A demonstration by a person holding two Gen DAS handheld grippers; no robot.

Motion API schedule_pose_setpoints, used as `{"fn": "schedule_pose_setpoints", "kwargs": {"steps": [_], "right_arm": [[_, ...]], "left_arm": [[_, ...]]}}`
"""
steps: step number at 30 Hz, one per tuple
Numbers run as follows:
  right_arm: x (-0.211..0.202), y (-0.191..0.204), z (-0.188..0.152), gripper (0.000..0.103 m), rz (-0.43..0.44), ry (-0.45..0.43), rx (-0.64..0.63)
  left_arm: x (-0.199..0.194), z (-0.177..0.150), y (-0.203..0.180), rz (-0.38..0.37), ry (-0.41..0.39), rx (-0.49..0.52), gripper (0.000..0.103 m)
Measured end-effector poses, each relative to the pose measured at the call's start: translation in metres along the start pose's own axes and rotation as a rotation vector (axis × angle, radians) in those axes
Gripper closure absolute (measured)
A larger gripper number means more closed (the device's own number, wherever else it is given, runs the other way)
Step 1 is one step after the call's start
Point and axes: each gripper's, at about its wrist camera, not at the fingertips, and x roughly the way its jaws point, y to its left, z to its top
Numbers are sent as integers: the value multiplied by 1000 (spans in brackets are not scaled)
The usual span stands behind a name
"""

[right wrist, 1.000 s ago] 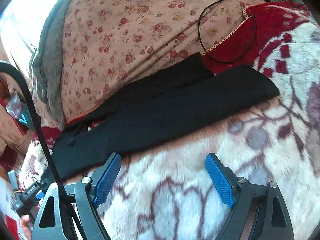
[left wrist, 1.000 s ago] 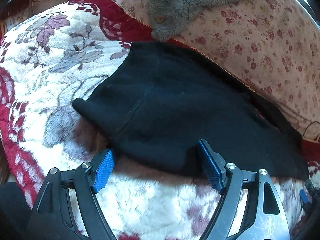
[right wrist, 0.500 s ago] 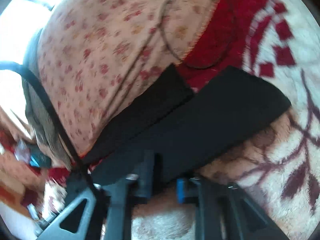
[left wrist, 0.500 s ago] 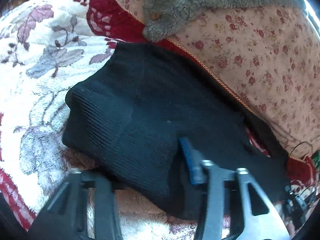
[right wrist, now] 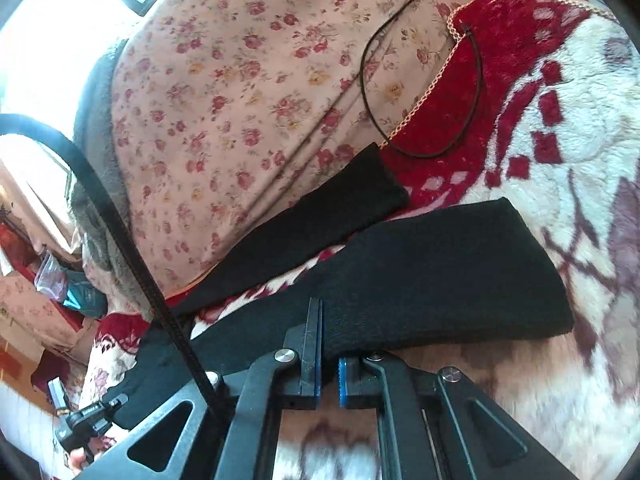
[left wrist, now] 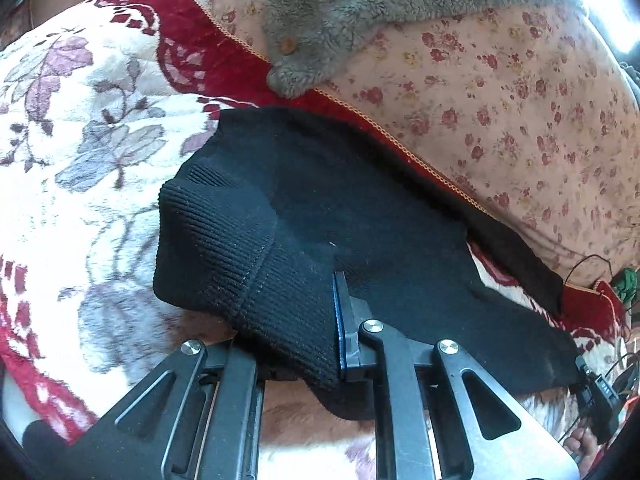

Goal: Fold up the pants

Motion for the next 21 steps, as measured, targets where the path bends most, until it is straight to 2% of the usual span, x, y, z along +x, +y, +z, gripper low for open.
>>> {"fn": "schedule_pose_setpoints", "kwargs": {"steps": [15, 19, 21], "right_arm": [[-43, 9, -67, 98, 9, 85, -16], [-45, 1, -73, 98, -14, 97, 14], [-45, -7, -73, 97, -54, 99, 39]], "left_arm": [[-39, -31, 38, 30, 32, 46, 92], [-32, -38, 42, 54, 35, 43, 92], [-29, -42, 40, 77, 25, 57, 92]]}}
